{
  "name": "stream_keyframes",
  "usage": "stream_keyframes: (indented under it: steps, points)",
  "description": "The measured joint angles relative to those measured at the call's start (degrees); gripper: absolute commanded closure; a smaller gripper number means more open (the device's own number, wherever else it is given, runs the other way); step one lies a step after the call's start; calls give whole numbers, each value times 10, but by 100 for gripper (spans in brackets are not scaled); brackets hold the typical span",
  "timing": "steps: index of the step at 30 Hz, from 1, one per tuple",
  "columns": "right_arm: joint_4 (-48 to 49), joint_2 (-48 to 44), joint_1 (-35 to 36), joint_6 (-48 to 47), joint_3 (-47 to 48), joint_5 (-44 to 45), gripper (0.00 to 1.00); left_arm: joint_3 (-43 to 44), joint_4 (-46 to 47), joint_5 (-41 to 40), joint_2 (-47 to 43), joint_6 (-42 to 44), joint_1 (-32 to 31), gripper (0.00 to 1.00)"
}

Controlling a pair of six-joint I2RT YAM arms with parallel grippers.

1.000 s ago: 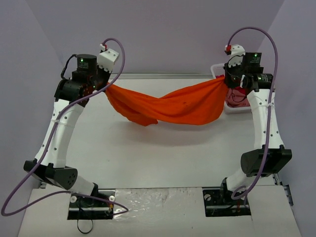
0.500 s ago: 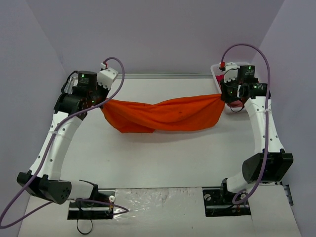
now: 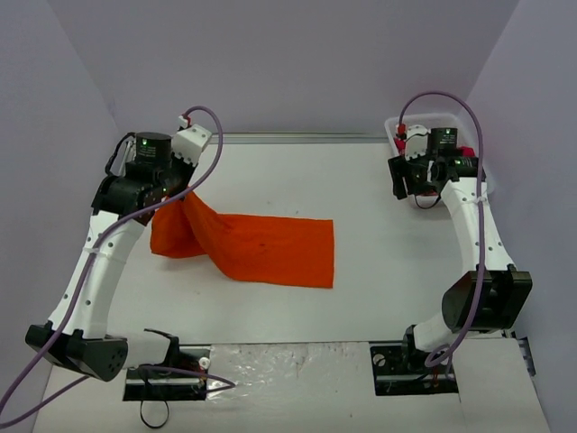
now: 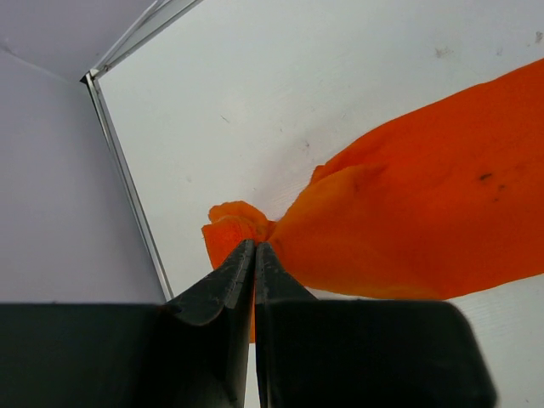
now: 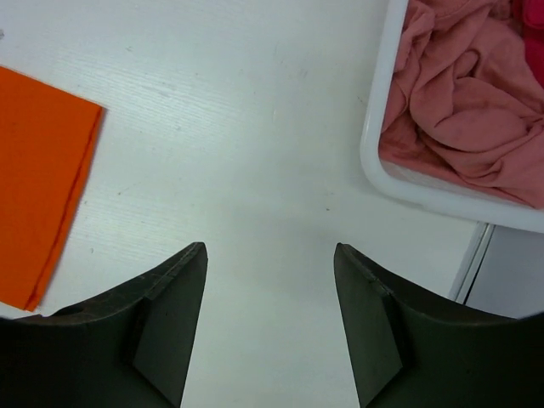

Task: Fold and stack the t-shirts
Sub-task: Flatten out the tshirt

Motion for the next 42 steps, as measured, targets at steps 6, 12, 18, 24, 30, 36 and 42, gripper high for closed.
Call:
stream_keyframes:
  steps: [6, 12, 18, 24, 30, 36, 42]
  points:
    - [12, 31, 1, -14, -31, -46, 49, -16, 0, 0, 0, 0, 0, 98]
    - [10, 109, 38, -46, -60, -101, 49, -43, 17, 0, 0, 0, 0, 98]
    - [8, 206, 84, -66, -45, -163, 51, -90, 33, 0, 3, -1, 4, 97]
    - [8, 298, 90, -75, 11, -202, 53, -106, 45, 3, 7, -3, 20, 98]
    - [2, 367, 90, -82, 67, -245, 54, -110, 50, 3, 7, -5, 33, 98]
    - [-24, 415, 90, -104, 115, -307, 53, -110, 53, 11, 7, -6, 39, 97]
    - [-46, 444, 91, -114, 148, -347, 53, -110, 55, 18, 7, -7, 41, 98]
